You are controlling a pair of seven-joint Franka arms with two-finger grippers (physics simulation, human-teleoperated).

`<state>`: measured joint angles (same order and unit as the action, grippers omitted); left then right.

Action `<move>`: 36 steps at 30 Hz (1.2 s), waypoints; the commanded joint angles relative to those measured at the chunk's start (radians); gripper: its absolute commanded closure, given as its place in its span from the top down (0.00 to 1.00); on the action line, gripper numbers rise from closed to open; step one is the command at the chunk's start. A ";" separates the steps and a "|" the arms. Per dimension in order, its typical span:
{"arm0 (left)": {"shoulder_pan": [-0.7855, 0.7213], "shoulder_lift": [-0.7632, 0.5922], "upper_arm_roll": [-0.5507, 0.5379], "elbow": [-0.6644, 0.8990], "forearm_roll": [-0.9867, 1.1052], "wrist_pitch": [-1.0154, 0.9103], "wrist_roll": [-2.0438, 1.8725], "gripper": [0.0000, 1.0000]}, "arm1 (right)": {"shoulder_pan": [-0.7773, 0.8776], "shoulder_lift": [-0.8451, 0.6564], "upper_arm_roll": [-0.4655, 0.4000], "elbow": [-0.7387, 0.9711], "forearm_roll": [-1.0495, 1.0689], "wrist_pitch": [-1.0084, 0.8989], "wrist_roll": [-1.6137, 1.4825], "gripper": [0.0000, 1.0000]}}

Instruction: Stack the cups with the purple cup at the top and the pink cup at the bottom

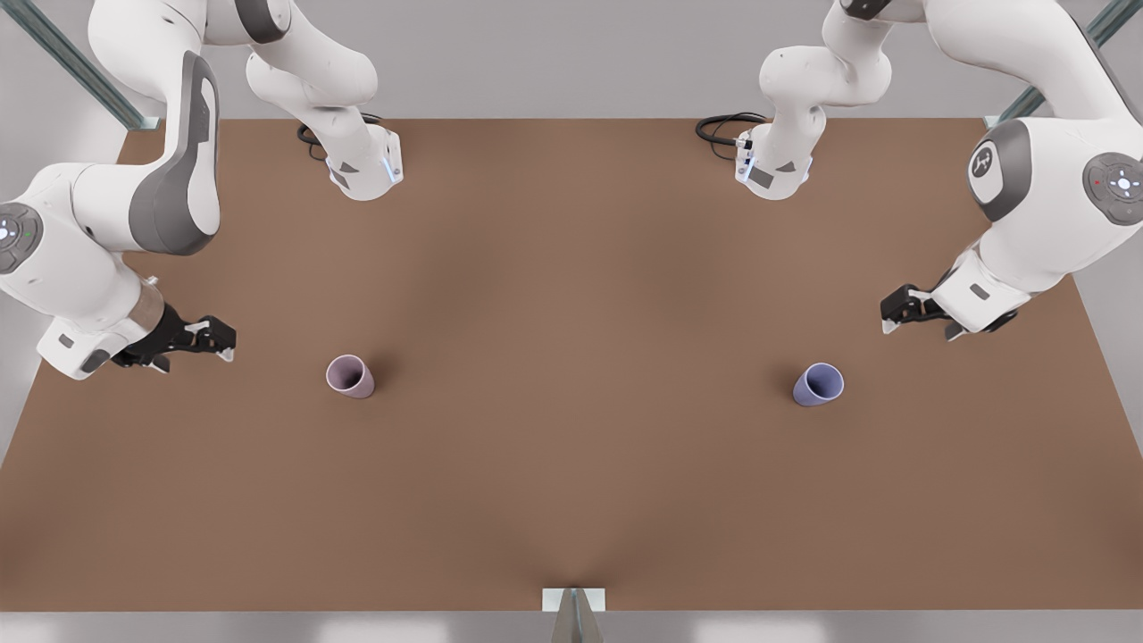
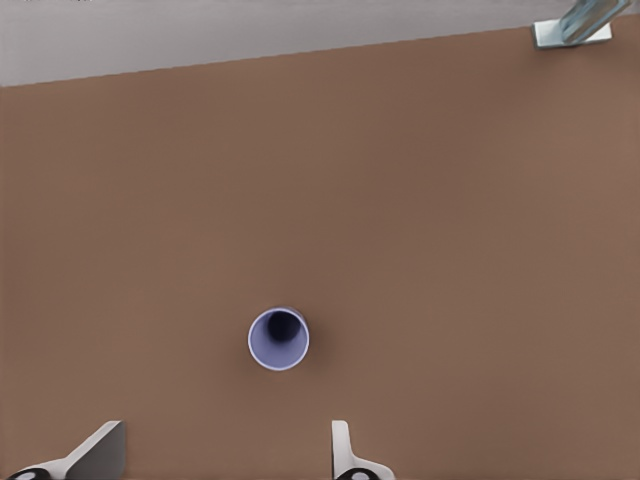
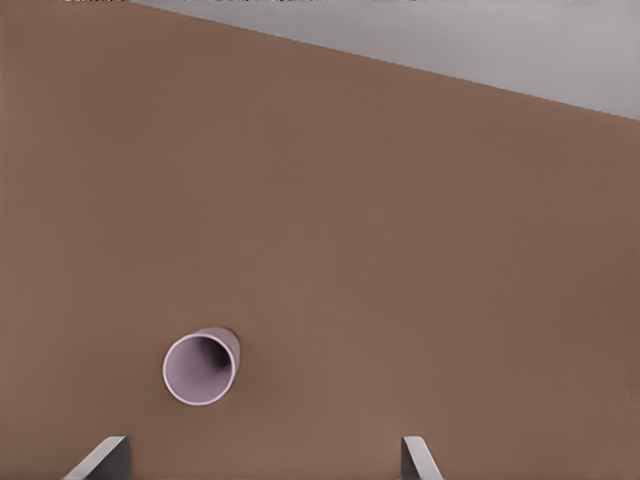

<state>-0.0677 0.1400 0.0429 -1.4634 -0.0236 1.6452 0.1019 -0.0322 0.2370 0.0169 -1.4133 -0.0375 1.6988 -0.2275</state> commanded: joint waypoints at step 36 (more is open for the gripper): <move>0.011 0.043 0.012 0.015 0.028 -0.087 0.044 1.00 | 0.080 0.082 0.066 -0.397 0.031 0.167 1.176 1.00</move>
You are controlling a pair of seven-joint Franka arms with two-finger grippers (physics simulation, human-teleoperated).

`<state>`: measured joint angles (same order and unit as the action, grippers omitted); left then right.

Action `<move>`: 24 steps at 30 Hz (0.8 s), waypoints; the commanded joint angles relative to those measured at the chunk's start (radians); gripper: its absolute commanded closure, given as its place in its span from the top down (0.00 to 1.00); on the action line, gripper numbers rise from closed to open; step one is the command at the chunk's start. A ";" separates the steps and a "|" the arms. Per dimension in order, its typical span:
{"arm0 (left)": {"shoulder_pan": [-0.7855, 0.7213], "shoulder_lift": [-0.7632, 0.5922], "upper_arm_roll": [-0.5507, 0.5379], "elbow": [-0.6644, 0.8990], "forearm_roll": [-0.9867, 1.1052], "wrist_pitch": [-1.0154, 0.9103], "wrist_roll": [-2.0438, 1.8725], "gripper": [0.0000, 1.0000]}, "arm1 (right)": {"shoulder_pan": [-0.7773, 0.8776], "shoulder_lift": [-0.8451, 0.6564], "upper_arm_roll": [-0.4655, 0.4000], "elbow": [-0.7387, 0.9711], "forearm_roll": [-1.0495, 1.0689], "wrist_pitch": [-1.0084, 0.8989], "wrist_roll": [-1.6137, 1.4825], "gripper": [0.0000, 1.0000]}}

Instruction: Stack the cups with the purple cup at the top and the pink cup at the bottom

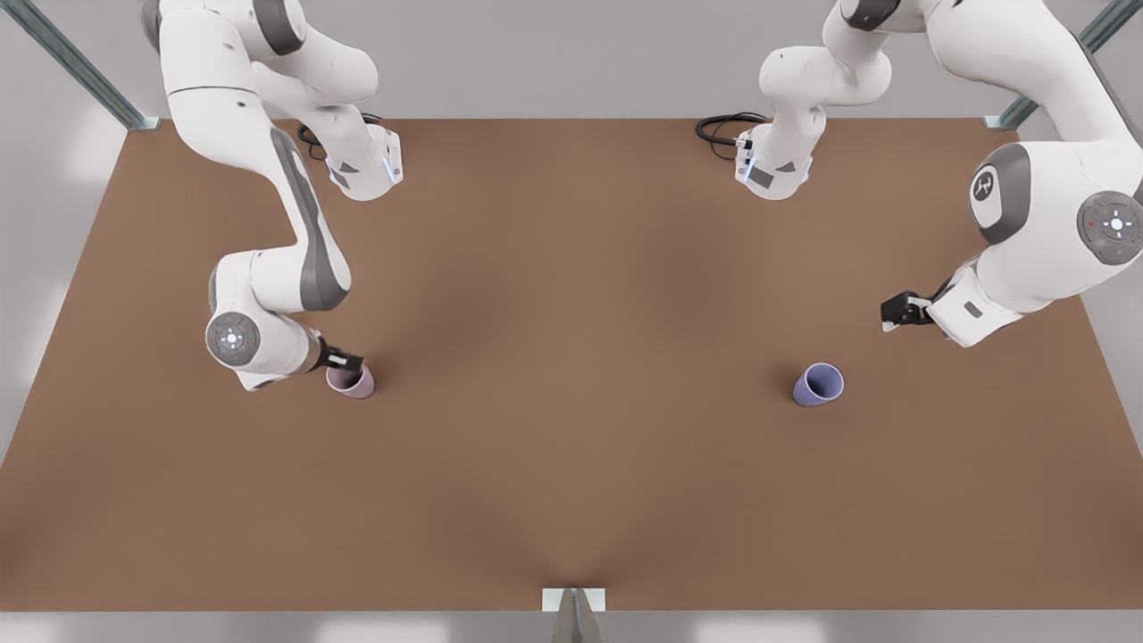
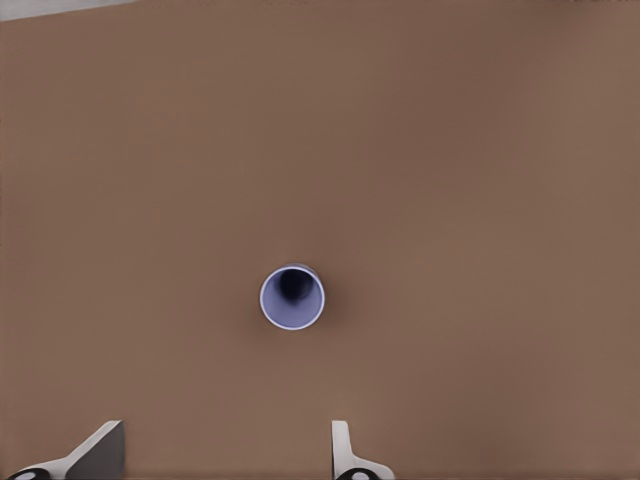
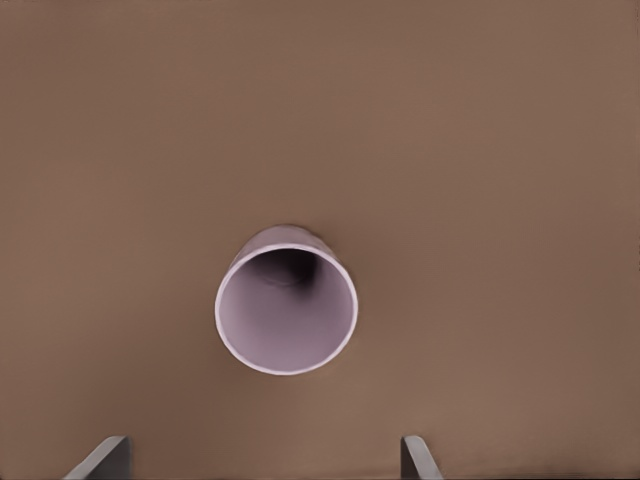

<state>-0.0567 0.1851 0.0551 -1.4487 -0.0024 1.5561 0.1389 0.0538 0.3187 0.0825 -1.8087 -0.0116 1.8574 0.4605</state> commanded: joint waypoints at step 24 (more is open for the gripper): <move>0.000 0.002 -0.001 0.001 0.012 -0.002 0.005 1.00 | -0.095 -0.029 0.005 -0.251 0.035 0.355 -0.183 0.99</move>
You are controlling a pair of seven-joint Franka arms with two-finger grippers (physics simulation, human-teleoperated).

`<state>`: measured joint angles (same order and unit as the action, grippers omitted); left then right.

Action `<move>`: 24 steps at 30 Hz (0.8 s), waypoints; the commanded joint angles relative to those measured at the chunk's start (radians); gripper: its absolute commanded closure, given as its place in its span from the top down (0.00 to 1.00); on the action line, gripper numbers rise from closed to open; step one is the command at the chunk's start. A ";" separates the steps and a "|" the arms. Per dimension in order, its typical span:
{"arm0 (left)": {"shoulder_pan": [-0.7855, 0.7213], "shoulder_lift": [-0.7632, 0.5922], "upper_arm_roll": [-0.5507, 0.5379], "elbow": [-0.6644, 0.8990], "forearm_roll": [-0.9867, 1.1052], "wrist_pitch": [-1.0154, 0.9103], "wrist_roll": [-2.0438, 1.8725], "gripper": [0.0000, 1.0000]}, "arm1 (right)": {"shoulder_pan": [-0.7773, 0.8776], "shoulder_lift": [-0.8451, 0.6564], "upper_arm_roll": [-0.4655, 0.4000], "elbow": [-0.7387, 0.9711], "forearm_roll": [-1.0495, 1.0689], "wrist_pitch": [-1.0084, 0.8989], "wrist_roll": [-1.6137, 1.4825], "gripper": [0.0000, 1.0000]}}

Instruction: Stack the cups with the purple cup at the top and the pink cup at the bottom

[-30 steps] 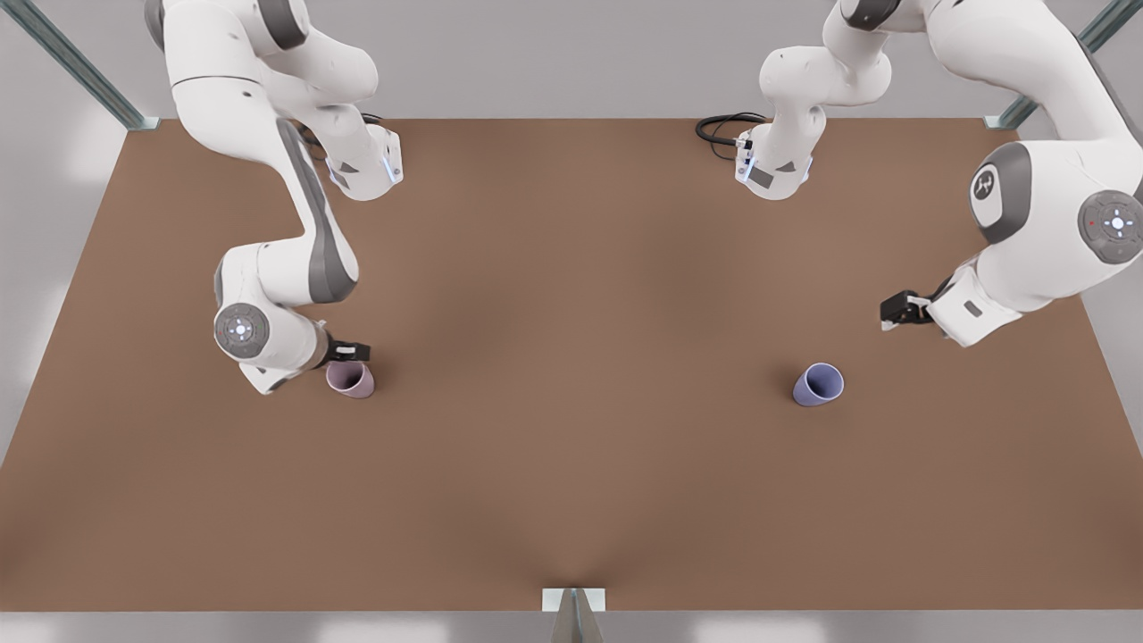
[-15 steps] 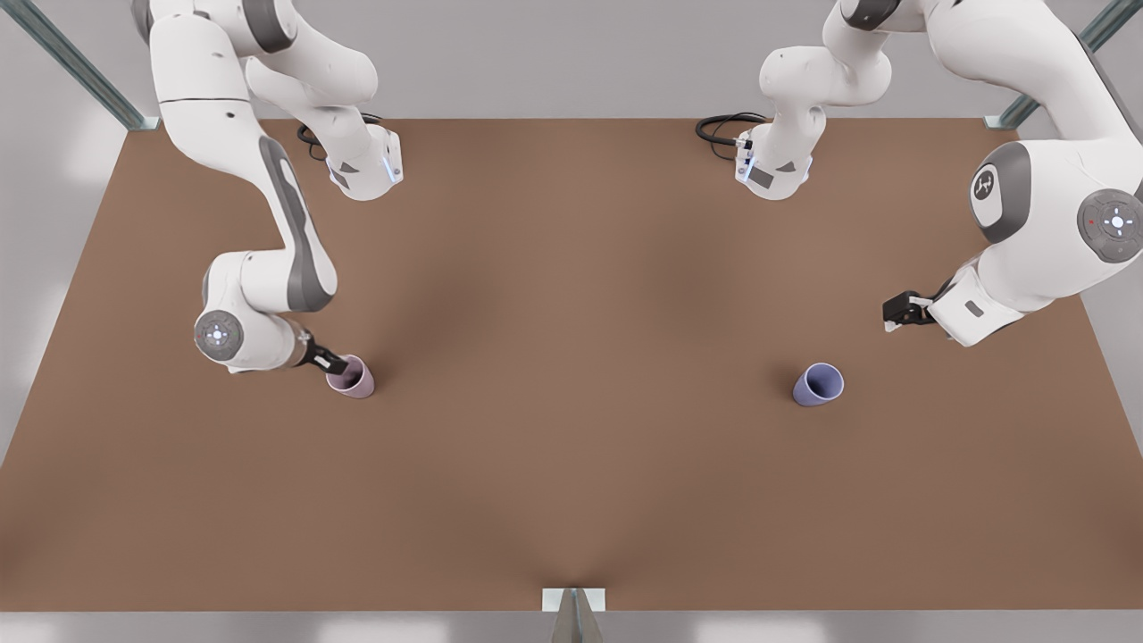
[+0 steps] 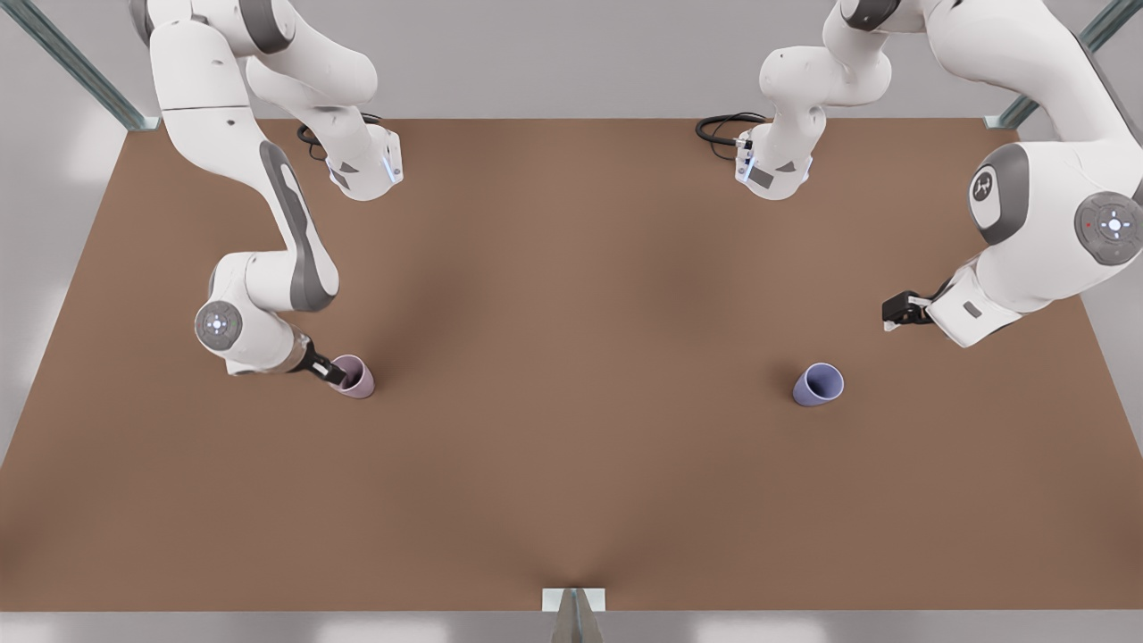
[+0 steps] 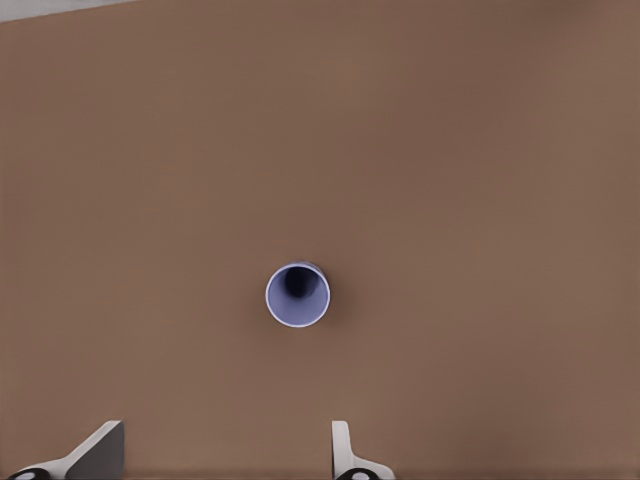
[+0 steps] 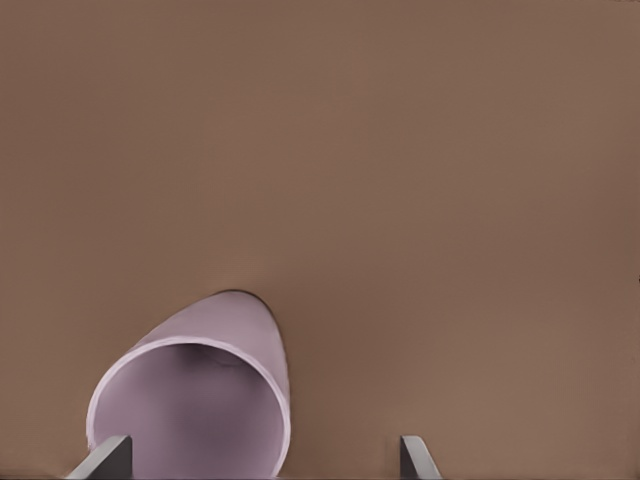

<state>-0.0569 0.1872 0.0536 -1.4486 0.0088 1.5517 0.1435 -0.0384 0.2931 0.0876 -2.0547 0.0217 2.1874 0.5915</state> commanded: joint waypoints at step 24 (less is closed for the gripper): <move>0.000 0.014 0.002 -0.001 0.010 0.005 0.002 1.00 | -0.002 0.077 0.110 0.169 0.001 -0.026 -0.365 0.21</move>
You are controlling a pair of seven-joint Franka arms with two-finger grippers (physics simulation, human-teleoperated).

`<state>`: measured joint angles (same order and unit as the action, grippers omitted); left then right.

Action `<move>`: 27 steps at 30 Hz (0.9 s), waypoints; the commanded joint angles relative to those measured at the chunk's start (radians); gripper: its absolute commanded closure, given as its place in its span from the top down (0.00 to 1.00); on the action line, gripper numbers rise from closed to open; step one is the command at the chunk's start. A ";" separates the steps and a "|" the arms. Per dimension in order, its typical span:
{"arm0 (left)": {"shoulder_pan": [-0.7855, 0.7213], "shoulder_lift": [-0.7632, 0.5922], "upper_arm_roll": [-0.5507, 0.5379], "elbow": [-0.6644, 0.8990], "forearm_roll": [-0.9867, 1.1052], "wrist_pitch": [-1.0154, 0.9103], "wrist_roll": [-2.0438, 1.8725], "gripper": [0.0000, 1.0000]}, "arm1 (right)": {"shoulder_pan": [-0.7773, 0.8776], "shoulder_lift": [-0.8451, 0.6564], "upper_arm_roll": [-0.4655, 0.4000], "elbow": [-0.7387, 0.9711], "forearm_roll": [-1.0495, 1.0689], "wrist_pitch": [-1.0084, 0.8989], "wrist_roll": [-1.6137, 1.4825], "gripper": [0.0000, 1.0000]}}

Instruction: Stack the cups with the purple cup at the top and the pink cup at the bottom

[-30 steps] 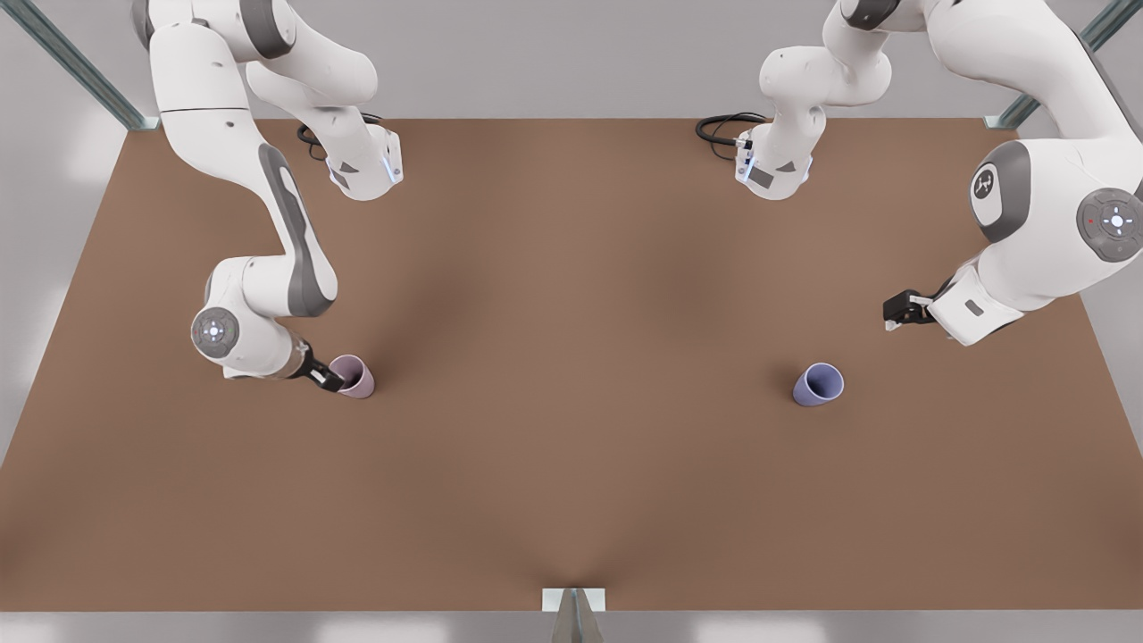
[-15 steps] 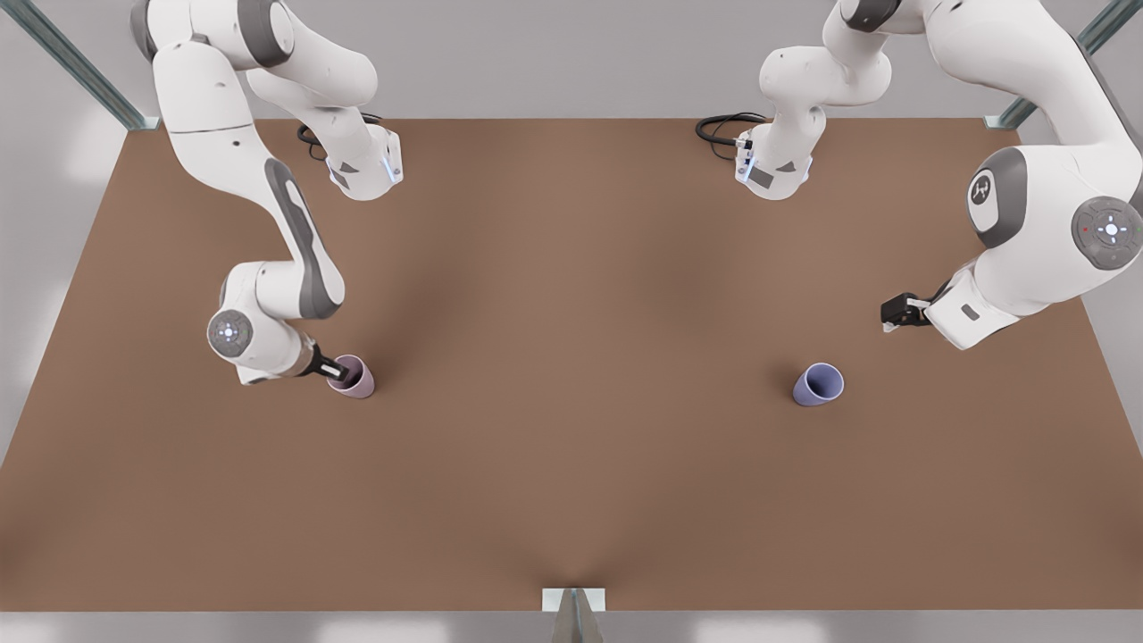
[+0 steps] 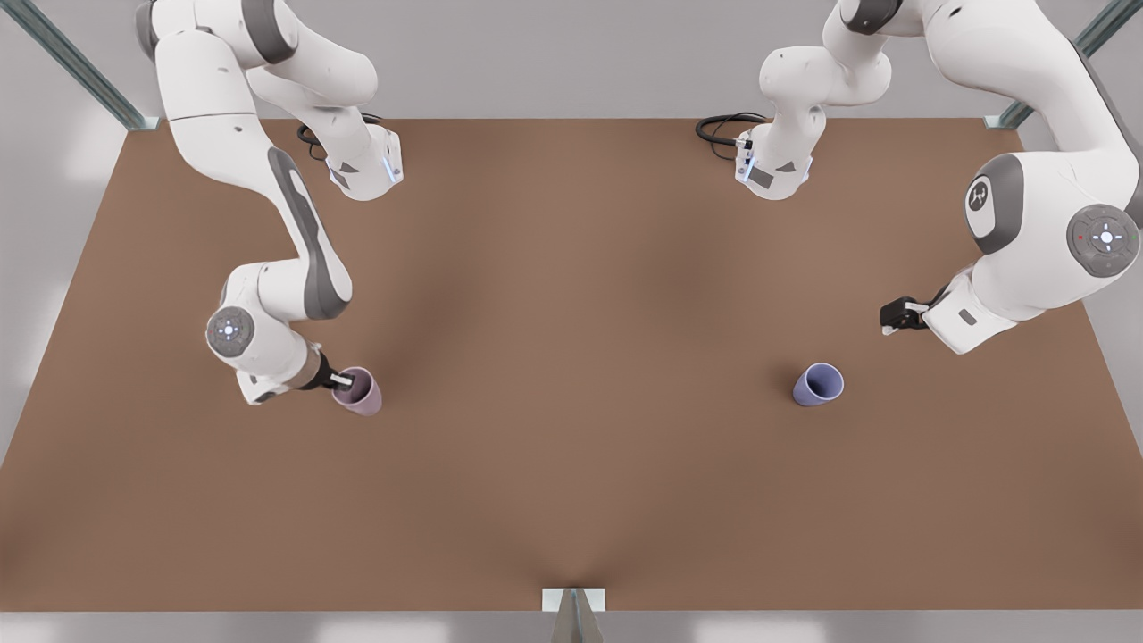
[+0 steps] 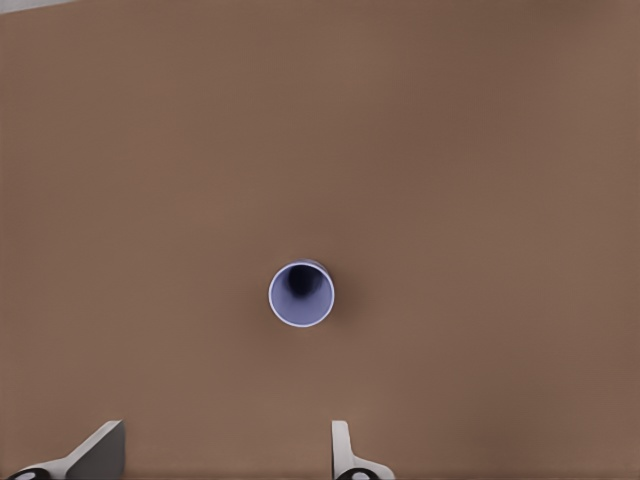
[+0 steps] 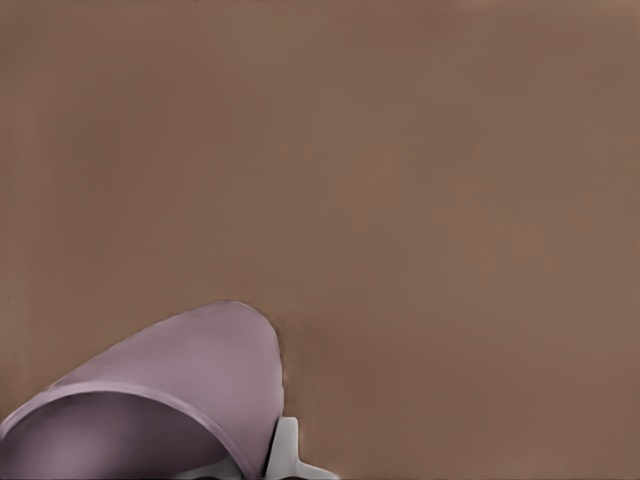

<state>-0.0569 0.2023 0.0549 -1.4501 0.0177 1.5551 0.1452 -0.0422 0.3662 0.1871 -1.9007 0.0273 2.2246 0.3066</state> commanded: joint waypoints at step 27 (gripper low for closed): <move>-0.001 0.173 -0.006 -0.122 -0.010 0.355 -0.015 1.00 | 0.722 0.804 0.029 1.146 -0.105 -0.114 0.510 0.21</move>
<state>-0.0629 0.3727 0.0491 -1.5570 0.0108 1.7435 0.1370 0.6782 1.1723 0.2155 -0.7551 -0.0384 2.1354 0.6415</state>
